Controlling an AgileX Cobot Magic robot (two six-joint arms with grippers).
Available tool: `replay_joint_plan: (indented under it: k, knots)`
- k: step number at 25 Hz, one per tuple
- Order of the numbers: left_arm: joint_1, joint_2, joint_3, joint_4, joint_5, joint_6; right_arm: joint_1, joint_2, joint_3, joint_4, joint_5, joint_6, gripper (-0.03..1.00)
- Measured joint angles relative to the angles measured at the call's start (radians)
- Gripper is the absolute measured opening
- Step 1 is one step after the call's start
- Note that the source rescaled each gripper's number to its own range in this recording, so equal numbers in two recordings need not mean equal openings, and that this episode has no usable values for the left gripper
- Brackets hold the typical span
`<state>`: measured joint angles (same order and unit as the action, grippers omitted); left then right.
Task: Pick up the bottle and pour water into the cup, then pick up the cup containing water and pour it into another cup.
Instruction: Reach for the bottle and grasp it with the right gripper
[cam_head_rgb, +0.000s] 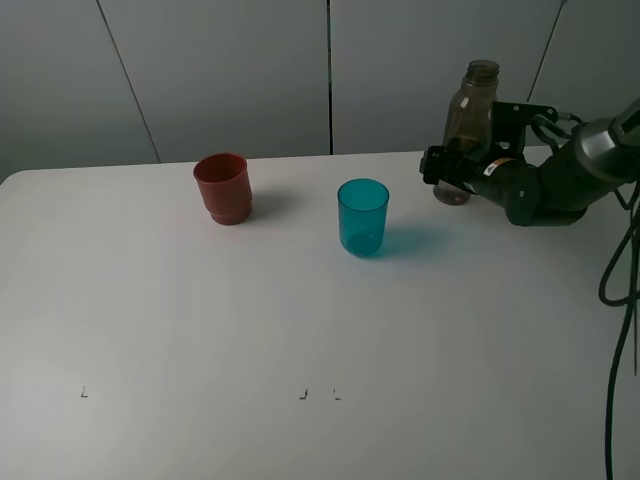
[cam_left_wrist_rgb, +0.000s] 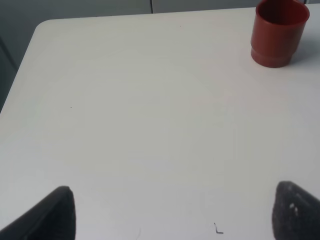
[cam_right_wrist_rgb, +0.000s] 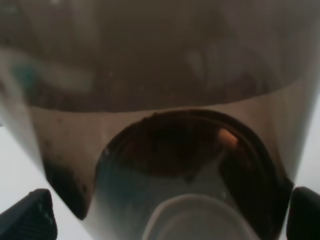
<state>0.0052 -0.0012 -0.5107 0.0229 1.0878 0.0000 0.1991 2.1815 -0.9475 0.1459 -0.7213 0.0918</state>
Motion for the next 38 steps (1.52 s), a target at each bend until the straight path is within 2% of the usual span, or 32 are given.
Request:
replay_joint_plan:
  k: [32, 38]
  knots:
    - [0.000, 0.000, 0.000, 0.000, 0.000, 0.000, -0.025, 0.026, -0.061, -0.005, -0.028, -0.004, 1.00]
    - [0.000, 0.000, 0.000, 0.000, 0.000, 0.007, -0.027, 0.026, -0.061, -0.036, -0.028, -0.002, 1.00]
